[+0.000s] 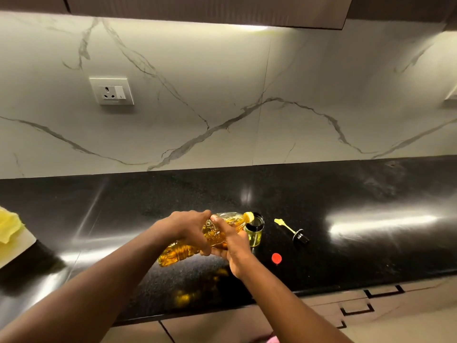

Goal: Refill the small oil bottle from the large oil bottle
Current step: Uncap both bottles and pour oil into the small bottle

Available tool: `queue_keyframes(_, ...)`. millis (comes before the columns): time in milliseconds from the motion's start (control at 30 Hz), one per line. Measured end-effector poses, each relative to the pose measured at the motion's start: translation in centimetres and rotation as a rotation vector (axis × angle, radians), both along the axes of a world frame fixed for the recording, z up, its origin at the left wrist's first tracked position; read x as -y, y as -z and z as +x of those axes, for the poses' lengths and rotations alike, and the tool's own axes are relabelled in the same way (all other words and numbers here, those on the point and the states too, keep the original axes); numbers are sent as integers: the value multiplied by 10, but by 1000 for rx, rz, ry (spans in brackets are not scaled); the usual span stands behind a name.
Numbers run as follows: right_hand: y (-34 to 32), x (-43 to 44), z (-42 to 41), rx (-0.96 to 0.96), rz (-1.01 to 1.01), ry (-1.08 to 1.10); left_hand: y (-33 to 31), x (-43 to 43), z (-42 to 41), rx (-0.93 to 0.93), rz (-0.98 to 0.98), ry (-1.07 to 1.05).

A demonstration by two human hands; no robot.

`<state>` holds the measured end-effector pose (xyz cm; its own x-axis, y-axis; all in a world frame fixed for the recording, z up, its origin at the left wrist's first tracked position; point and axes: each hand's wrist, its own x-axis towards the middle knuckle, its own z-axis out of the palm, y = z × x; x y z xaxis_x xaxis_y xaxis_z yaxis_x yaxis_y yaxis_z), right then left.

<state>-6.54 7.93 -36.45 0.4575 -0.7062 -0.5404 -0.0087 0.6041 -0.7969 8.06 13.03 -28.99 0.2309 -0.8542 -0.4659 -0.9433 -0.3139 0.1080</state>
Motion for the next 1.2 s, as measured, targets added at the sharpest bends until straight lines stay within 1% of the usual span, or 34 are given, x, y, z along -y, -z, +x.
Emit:
queue_keyframes(433, -13, 5, -3, 33, 12, 35, -16, 12, -6, 29, 31, 10)
queue_keyframes(833, -20, 5, -5, 39, -15, 2, -24, 11, -8, 44, 36, 5)
queue_keyframes(1200, -20, 6, -2, 46, 11, 5, -30, 12, -7, 36, 56, -8)
